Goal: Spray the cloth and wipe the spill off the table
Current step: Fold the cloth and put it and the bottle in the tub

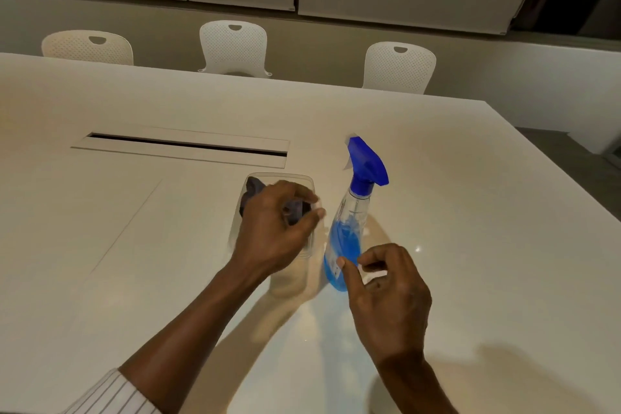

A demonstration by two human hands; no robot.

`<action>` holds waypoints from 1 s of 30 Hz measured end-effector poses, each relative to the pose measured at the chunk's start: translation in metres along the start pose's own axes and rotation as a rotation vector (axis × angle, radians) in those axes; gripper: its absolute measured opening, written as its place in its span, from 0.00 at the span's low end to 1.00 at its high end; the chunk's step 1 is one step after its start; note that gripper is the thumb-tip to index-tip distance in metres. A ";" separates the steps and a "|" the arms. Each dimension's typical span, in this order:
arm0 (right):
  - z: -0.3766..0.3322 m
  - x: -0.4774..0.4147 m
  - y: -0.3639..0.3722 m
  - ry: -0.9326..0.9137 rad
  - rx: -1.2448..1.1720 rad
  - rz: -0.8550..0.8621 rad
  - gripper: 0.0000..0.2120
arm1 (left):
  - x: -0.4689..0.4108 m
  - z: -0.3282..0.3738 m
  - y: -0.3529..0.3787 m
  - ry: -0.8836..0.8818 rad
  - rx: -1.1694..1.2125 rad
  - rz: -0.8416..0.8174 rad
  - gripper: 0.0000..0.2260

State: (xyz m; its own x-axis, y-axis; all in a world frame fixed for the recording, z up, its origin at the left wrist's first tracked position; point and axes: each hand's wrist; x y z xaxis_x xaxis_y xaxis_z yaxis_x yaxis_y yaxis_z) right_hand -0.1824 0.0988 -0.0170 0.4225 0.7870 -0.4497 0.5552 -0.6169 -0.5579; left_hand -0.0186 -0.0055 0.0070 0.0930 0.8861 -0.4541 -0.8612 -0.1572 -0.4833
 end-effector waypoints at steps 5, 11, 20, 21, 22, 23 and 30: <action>0.020 -0.017 0.017 0.156 -0.031 -0.099 0.31 | 0.004 0.020 0.026 -0.065 0.141 -0.267 0.26; 0.031 -0.029 0.028 0.097 -0.075 -0.166 0.35 | -0.002 0.021 0.040 -0.069 0.082 -0.223 0.26; 0.050 -0.056 0.018 0.089 -0.223 -0.400 0.25 | -0.004 0.017 0.040 -0.109 0.129 -0.129 0.18; 0.052 -0.060 0.016 0.081 -0.259 -0.426 0.24 | -0.003 0.014 0.036 -0.130 0.127 -0.111 0.17; 0.054 -0.063 0.016 0.082 -0.310 -0.449 0.22 | -0.003 0.010 0.030 -0.154 0.129 -0.083 0.16; 0.056 -0.067 0.015 0.092 -0.369 -0.468 0.22 | -0.001 0.005 0.024 -0.179 0.136 -0.043 0.16; 0.063 -0.087 0.007 0.128 -0.579 -0.502 0.21 | 0.023 -0.047 -0.023 -0.269 -0.175 0.335 0.08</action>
State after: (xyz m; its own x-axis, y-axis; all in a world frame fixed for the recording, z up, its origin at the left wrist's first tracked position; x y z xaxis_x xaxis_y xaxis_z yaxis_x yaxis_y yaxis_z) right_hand -0.2599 0.0252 -0.0261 0.0809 0.9874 -0.1359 0.9730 -0.1078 -0.2043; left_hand 0.0266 -0.0016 -0.0275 -0.3289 0.8520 -0.4073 -0.7222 -0.5049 -0.4728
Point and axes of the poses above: each hand's wrist, its own x-axis away from the middle knuckle, its own y-axis out of the palm, z = x × y
